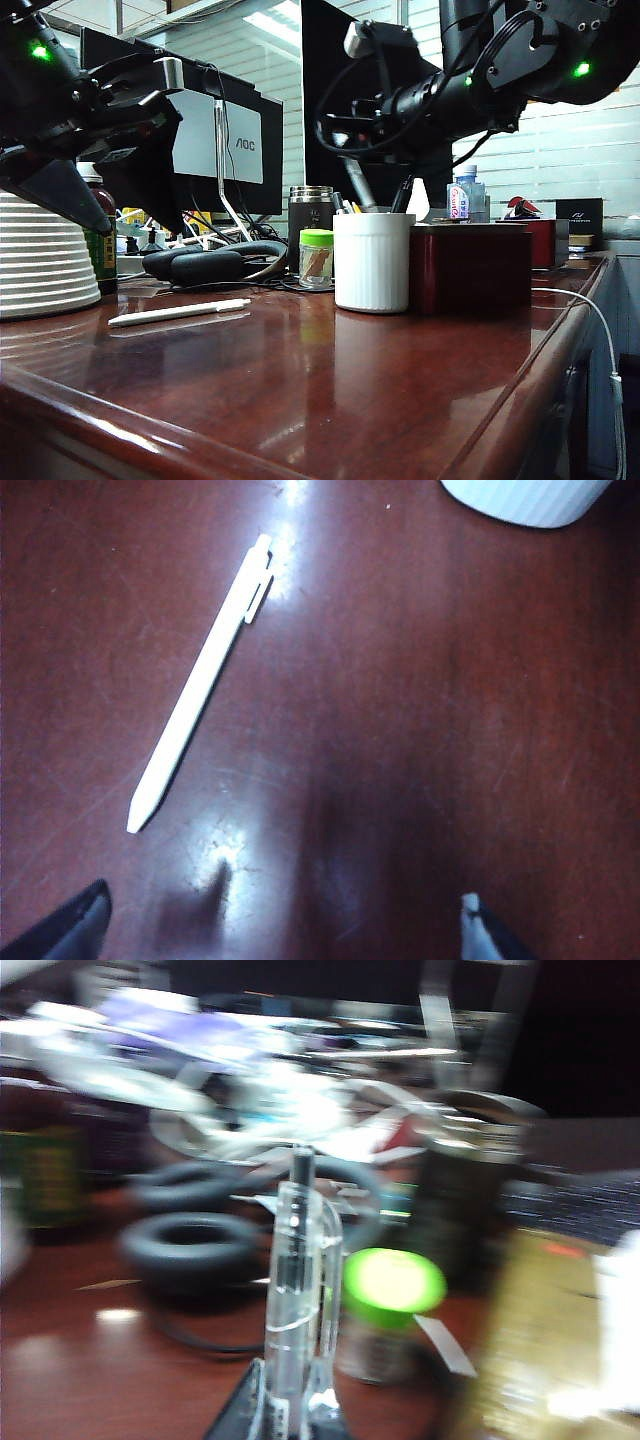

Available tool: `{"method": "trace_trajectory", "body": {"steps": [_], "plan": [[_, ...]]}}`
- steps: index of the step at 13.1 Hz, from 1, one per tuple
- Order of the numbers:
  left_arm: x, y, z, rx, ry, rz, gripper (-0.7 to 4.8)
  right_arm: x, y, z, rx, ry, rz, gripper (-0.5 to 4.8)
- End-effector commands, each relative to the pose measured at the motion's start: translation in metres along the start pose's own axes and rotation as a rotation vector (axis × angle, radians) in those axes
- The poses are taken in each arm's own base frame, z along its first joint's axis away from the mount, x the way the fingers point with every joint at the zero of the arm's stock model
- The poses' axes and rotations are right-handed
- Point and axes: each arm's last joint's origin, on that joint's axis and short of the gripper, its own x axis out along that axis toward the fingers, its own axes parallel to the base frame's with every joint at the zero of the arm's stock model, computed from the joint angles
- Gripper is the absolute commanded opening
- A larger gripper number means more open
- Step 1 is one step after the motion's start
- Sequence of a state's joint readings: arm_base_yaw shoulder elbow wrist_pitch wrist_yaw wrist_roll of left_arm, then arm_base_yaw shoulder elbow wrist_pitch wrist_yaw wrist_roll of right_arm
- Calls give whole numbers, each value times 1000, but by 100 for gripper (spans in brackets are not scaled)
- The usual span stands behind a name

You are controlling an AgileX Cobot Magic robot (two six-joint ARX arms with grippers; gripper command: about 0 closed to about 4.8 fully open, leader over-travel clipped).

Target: Pick up all the pens on the desk and put them into the pen holder one by one.

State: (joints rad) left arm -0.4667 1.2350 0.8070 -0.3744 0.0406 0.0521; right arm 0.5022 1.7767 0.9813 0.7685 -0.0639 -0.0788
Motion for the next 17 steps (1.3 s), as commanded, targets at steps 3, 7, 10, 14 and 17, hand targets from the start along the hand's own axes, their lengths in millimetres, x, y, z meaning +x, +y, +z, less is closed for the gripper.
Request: {"method": "trace_trajectory", "body": {"steps": [3,7,10,14,17], "plan": [[-1,0,2,5,-14,3,479,0,1,0,-1,28,32,200],[-1,1,3,57,-28,47,479,-16,4,33,-8,-42,97,212],[-1,10,12,54,-120,29,479,-69,-2,106,-22,-174,67,212],[39,29,53,-12,-18,-157,479,-156,-34,151,-27,-134,-57,236],[74,36,74,-45,168,-156,479,-178,-45,146,-25,-98,-73,236]]}}
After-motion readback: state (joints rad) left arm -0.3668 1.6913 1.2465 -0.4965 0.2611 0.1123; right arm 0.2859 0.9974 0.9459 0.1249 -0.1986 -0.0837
